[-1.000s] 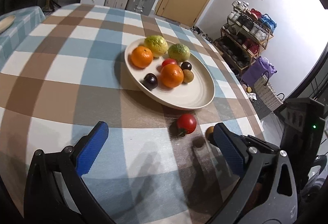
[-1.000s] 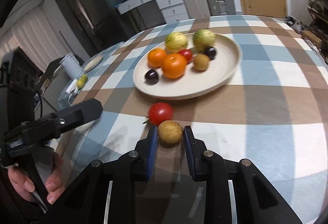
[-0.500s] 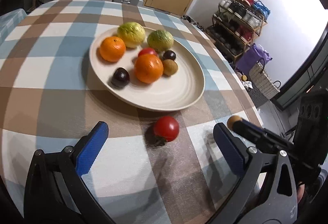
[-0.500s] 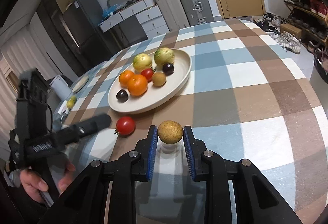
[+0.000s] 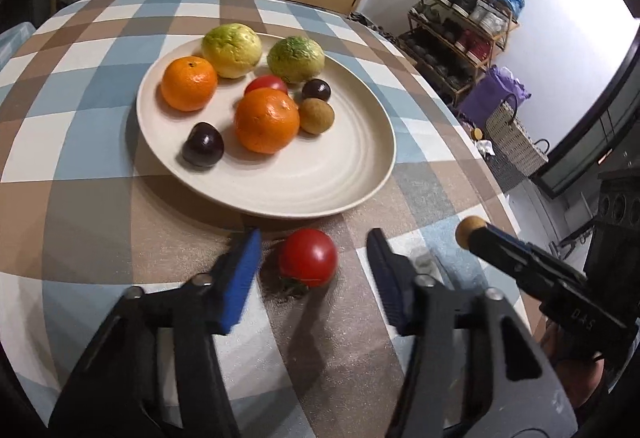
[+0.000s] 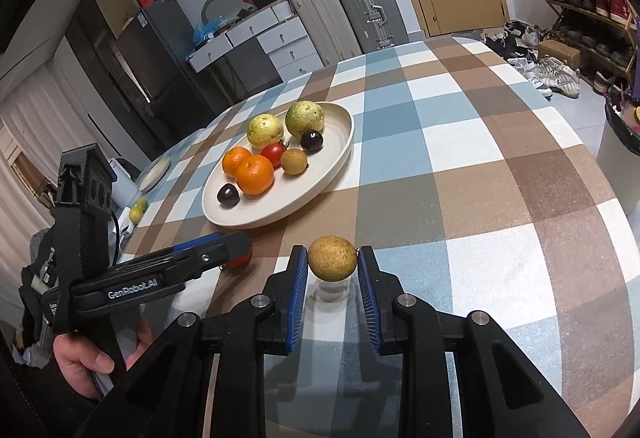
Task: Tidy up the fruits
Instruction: 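Grasp the brown round fruit with the right tool while the left tool grasps the red tomato, then carry the brown fruit and tomato onto the cream plate and open both tools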
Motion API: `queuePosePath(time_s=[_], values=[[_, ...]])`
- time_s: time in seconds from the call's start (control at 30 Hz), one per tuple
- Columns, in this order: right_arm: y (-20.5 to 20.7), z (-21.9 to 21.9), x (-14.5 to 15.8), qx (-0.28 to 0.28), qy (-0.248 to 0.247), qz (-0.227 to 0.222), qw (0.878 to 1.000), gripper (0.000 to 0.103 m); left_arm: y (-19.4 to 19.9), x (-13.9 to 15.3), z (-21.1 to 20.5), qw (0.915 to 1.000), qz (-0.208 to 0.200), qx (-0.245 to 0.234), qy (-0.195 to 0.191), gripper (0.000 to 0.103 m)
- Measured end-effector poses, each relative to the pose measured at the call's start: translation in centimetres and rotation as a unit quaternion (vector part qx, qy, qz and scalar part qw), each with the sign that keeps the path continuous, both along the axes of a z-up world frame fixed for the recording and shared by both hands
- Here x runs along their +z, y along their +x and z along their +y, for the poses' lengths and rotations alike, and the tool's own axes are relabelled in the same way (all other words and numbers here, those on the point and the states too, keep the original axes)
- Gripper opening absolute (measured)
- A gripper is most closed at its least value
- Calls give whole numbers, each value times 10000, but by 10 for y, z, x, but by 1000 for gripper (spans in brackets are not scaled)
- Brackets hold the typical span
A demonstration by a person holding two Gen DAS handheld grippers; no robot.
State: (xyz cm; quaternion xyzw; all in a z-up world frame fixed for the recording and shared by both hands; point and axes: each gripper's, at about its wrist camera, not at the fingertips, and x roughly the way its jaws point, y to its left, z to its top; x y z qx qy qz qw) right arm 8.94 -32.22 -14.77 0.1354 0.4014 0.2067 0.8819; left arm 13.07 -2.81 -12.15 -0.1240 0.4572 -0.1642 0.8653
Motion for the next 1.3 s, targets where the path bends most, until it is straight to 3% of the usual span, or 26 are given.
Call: queuePosePath(time_s=[0.03, 0.07, 0.47, 0.67, 1.0, 1.3], values=[[0, 0, 0, -4, 11, -1, 10000, 26, 0, -1, -1, 10000, 16, -25, 26, 28], [1, 0, -1, -3, 14, 4, 10000, 26, 0, -2, -1, 9999, 30, -20, 101, 27], [5, 3, 7, 62, 99, -79, 9999, 26, -12, 7, 15, 9999, 42, 19, -111, 26], [21, 13, 18, 250, 123, -198, 9994, 26, -18, 34, 15, 9995, -297, -90, -18, 26], [60, 19, 27, 473, 575, -77, 9972, 26, 19, 56, 6, 9984, -515, -199, -126, 26], [98, 35, 25, 573, 480, 63, 9972, 26, 51, 51, -8, 9973, -489, -448, -317, 26]])
